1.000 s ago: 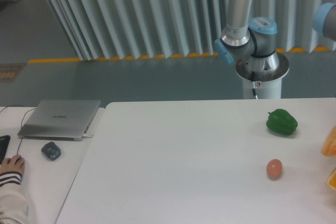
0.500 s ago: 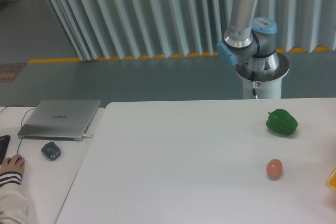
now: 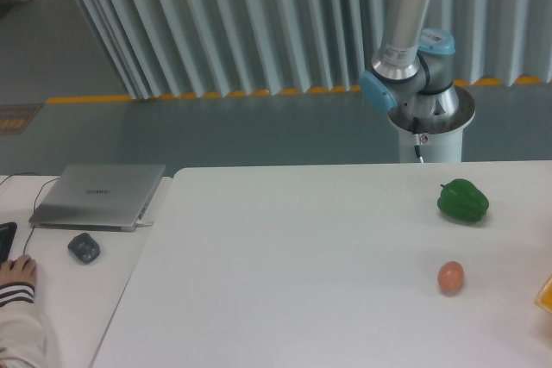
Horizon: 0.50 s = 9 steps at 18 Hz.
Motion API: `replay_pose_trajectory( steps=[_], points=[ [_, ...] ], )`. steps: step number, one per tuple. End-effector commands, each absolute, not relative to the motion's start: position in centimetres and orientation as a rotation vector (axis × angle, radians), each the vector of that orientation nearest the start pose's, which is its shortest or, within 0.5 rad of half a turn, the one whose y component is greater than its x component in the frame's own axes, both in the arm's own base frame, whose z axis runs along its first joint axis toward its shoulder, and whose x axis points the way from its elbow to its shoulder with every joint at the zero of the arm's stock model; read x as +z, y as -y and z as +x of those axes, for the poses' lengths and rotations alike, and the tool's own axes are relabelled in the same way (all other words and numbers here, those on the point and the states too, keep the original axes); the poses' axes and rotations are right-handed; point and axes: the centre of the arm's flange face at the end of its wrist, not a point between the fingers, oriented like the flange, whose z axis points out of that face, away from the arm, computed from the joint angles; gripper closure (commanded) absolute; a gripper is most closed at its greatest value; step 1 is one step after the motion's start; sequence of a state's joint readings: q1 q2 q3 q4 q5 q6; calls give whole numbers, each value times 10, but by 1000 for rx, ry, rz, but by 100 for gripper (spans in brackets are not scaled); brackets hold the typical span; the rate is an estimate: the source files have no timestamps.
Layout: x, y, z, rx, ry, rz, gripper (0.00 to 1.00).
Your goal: Place the triangular bread in the basket
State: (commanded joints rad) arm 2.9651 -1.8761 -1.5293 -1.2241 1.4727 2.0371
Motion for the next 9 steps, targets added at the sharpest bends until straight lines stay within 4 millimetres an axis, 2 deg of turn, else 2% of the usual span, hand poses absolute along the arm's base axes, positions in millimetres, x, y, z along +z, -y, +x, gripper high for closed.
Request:
replay_pose_trajectory(
  steps=[4,5,6,7,8,9],
  points=[
    [374,-243,-582,147,-969,-2890,73],
    [374,-243,-582,147,-968,-2888,65],
    [374,-245,-582,149,-973,-2887,35],
    [372,-248,-581,144,-977,-2885,27],
    [372,-250,-581,144,-977,-2884,14],
    [371,-250,-582,144,-977,-2884,8]
  ],
)
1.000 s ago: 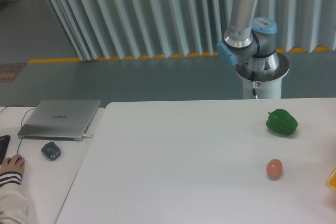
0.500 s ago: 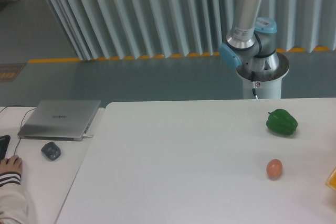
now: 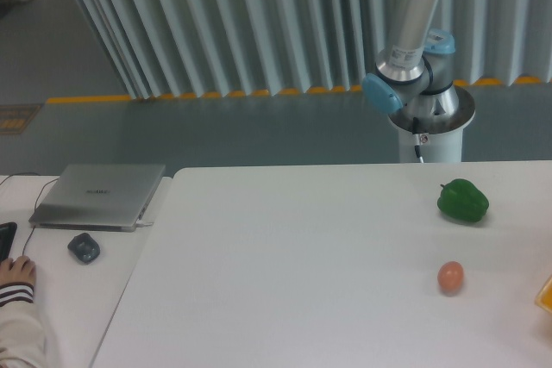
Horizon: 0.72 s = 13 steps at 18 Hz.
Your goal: Place the triangular bread in the basket
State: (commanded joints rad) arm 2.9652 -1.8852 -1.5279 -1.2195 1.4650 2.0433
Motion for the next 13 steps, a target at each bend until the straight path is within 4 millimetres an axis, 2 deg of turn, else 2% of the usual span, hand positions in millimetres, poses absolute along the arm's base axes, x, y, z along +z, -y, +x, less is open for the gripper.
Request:
replay_pose_trajectory(
  steps=[1,7,9,13],
  points=[
    [371,-249,-583,146,-975,-2885,0],
    [376,-258,-581,176,-922,-2833,0],
    [382,-274,-574,190,-916,-2775,0],
    [397,-303,-566,209,-832,-2787,0]
  ],
)
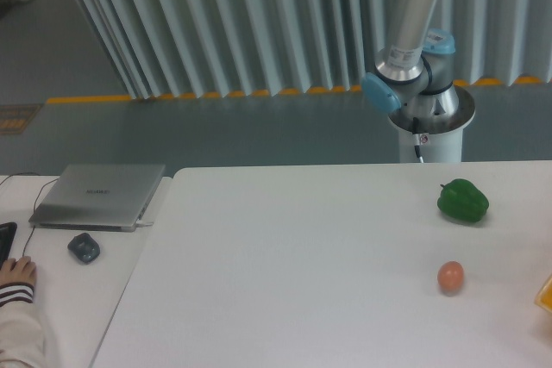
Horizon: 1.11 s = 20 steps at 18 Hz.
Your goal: Place the triangular bread in the basket
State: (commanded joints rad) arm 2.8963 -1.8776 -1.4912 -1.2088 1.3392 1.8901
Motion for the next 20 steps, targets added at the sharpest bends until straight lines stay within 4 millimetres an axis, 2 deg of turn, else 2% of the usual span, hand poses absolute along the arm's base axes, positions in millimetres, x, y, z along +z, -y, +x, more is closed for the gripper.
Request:
replay_pose_trajectory(
  steps=[2,5,8,10,12,17,18,20],
  points=[
    [406,-338,-549,222,-900,-2764,0],
    [409,-376,-523,201,-882,-2765,0],
    [407,-391,-504,172,-938,-2799,0],
    [404,-413,-480,156,-1061,-2876,0],
    [400,-432,-456,98,-1134,-2883,0],
    [409,-437,-426,-32,-1185,-2880,0],
    [415,-440,-413,-53,-1189,-2884,0],
    [418,-447,-399,-67,-1195,-2888,0]
  ],
)
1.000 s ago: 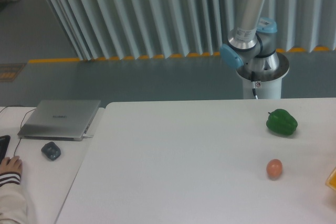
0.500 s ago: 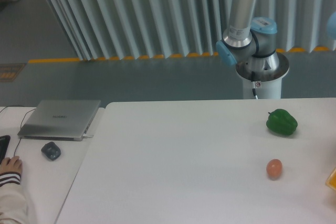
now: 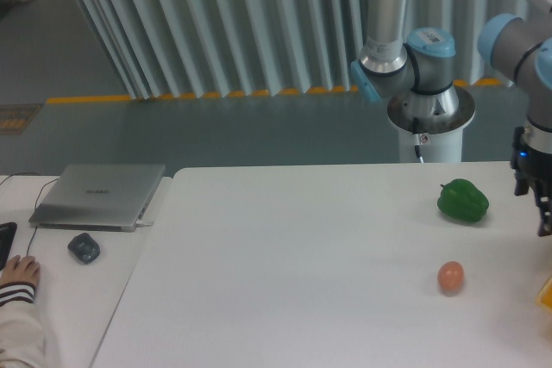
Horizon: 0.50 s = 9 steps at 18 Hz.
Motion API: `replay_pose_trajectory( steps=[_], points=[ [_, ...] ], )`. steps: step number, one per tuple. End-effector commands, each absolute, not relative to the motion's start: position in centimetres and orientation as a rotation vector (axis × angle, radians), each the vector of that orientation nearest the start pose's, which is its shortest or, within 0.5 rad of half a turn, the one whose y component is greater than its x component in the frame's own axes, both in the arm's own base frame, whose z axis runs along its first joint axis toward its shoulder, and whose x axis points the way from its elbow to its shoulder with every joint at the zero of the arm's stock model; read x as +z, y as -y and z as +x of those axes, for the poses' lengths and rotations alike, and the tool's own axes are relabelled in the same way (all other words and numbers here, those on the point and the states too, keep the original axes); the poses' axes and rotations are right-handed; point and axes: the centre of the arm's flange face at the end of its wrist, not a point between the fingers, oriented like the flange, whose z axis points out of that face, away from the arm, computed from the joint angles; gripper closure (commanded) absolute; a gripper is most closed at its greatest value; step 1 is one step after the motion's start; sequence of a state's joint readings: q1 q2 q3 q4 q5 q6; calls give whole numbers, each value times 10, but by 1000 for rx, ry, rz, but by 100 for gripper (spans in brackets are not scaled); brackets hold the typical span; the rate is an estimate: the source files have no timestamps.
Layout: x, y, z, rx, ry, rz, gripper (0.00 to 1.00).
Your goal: Place the triangular bread in the basket
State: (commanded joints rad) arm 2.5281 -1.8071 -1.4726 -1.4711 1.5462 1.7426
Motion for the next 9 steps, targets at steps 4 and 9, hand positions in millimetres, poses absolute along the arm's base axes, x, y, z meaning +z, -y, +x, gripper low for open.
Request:
replay_pose_trajectory(
  steps=[4,9],
  points=[
    [424,-443,-393,-89,-1208,-2905,0],
    [421,-445,-387,-80,-1252,-2941,0]
  ],
)
